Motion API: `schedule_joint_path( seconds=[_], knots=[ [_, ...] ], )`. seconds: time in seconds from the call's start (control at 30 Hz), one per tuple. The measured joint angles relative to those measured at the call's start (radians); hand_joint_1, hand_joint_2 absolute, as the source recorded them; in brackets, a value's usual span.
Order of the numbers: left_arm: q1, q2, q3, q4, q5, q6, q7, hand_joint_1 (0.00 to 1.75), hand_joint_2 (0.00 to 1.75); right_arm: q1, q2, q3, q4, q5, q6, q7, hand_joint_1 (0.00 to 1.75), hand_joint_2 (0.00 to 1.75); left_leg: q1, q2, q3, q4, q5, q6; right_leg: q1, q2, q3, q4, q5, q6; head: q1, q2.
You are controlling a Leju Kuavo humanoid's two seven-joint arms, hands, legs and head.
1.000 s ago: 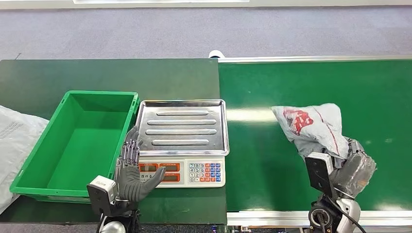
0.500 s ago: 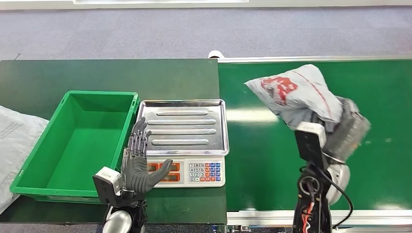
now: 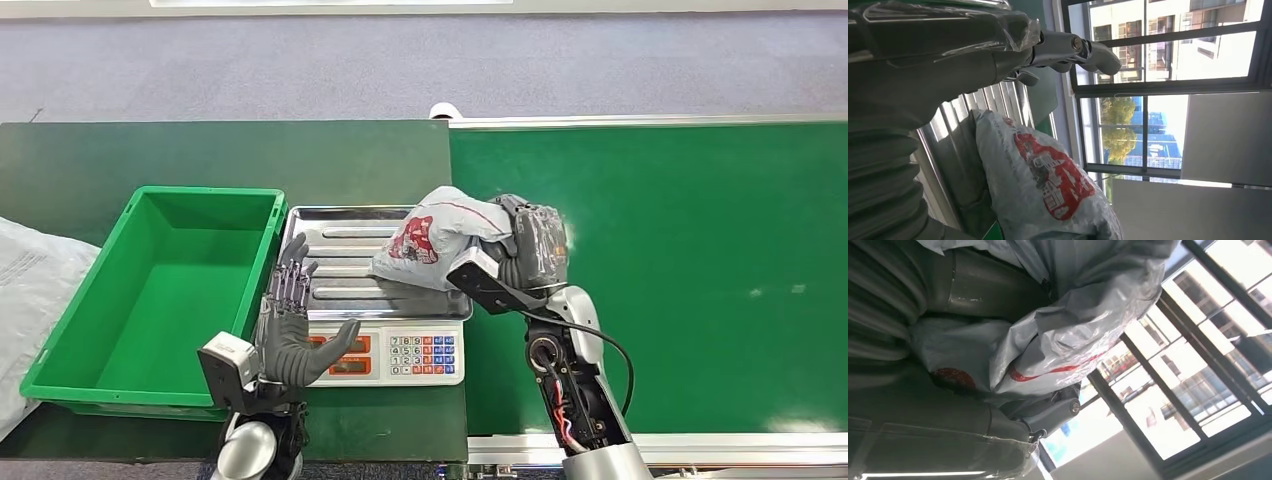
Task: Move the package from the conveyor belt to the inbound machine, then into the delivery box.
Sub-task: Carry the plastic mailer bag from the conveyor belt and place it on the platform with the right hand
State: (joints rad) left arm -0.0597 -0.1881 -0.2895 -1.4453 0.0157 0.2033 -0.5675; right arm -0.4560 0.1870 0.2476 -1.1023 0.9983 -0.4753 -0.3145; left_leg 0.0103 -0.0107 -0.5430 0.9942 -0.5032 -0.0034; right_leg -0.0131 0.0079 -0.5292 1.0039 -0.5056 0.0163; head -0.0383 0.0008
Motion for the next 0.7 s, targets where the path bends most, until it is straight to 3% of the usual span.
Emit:
schedule_joint_path(
  seconds=[0.7],
  knots=[
    [-0.010, -0.008, 0.002, 0.002, 0.004, -0.001, 0.018, 0.00, 1.75, -0.020, 0.002, 0.130, 0.061, -0.105, 0.034, -0.101, 1.75, 1.75, 0.000, 0.000, 0.000, 0.000, 0.000, 0.000, 0.000, 0.000, 0.000, 0.000, 0.000, 0.000, 0.000, 0.000]
  ],
)
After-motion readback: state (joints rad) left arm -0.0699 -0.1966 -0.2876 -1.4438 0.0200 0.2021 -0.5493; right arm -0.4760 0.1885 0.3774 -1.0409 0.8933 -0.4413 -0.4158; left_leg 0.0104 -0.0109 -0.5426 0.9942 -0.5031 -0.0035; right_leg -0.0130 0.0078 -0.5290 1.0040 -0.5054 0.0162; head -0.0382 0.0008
